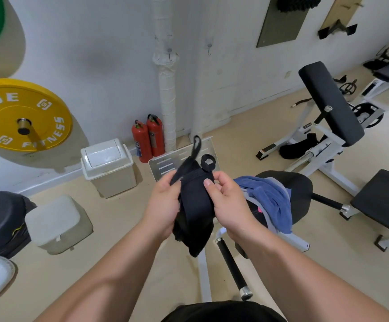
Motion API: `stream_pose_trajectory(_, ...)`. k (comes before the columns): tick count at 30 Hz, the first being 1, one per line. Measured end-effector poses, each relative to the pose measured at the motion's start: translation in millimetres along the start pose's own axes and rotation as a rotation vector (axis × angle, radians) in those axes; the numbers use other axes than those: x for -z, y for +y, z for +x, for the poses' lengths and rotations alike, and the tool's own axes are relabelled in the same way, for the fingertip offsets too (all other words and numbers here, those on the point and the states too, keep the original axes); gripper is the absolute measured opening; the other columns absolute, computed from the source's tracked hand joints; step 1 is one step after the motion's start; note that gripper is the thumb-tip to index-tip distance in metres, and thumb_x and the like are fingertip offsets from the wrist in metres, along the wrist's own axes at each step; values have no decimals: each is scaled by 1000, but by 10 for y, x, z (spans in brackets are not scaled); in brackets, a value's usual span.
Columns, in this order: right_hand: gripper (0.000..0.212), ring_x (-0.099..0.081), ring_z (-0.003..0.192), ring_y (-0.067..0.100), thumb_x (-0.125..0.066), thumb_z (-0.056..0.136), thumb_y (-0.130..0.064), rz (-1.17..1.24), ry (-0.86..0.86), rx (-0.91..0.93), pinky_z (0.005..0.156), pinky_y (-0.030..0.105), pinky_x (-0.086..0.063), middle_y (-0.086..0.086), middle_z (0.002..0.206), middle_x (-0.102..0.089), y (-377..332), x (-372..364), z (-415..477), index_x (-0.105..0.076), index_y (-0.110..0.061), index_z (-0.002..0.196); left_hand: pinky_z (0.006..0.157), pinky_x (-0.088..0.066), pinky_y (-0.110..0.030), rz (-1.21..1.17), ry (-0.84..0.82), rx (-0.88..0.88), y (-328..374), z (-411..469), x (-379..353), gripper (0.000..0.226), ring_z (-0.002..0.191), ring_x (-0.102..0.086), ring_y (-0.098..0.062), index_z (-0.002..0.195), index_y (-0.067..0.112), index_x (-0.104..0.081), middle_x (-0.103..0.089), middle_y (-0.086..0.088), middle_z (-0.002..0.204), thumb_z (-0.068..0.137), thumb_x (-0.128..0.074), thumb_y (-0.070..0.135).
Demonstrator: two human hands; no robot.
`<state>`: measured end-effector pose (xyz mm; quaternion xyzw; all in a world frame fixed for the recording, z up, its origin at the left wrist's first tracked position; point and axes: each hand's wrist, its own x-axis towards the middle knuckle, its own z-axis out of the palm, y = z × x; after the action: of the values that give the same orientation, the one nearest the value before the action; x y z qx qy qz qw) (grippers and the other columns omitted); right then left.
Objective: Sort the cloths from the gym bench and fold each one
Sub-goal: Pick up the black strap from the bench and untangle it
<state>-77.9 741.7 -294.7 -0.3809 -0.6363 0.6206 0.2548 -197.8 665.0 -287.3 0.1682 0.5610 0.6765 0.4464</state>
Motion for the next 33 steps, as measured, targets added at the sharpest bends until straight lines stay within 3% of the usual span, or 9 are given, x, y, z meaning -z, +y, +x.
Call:
stream_pose_trajectory(2,28,-56,75,30,-55,92,-52,-16,-17,13,72,42,-44,31,93,-62,7,85,31,-61,-27,104,68,-55,-23,43,174,-51,1,180,131,25,85,-71,-15,123,12,-65,-76,-4,104,104,-48,9)
stream_pose_trajectory(5,12,-64,80,20,-52,103,-32,1,24,11,73,38,-49,8,88,-72,47,321,71,-63,-27,99,87,-55,-32,90,507,-111,38,418,511,26,102,-67,-20,124,19,-63,-71,-3,116,105,-46,14)
stream_pose_trajectory(10,25,-67,93,39,-54,92,-53,-121,46,-11,85,59,-56,16,96,-70,312,755,150,-62,-31,100,86,-48,-31,254,882,-254,80,489,951,24,98,-59,-21,119,13,-60,-66,-8,112,104,-42,19)
stream_pose_trajectory(15,16,-67,100,20,-52,99,-45,-208,162,-111,91,53,-55,-5,101,-72,681,1328,191,-63,-35,102,88,-45,-30,264,1217,-226,137,452,1119,24,96,-56,-22,119,16,-58,-60,-1,111,104,-40,21)
stream_pose_trajectory(18,25,-64,104,18,-51,97,-50,-185,171,-189,91,43,-54,-6,104,-70,898,1557,174,-63,-30,106,86,-41,-32,485,1014,-136,-80,316,893,22,98,-56,-28,117,16,-57,-58,-5,107,105,-40,22)
stream_pose_trajectory(22,18,-60,76,7,-51,105,-26,-137,44,-173,62,19,-48,3,88,-64,922,1460,64,-61,-14,97,85,-42,-34,606,734,-20,-575,224,310,26,99,-56,-29,121,15,-59,-62,-6,108,103,-41,19)
stream_pose_trajectory(25,18,-53,73,16,-52,103,-26,-77,-100,-125,66,30,-43,6,78,-56,897,1413,-15,-60,-12,94,77,-45,-33,451,700,18,-825,178,-32,18,99,-59,-30,112,19,-60,-63,-4,101,103,-45,19)
stream_pose_trajectory(29,14,-49,72,9,-49,106,-20,41,-252,-70,67,21,-42,-9,69,-54,788,1365,-83,-59,-11,104,81,-50,-32,344,560,29,-917,94,-371,19,97,-65,-20,112,20,-65,-71,0,104,104,-49,17)
stream_pose_trajectory(33,13,-65,85,5,-48,106,-18,50,-326,17,78,21,-51,-12,88,-71,586,1260,-147,-59,-14,111,84,-55,-36,271,403,30,-881,-94,-614,21,96,-71,-24,110,15,-70,-77,-7,104,103,-51,12)
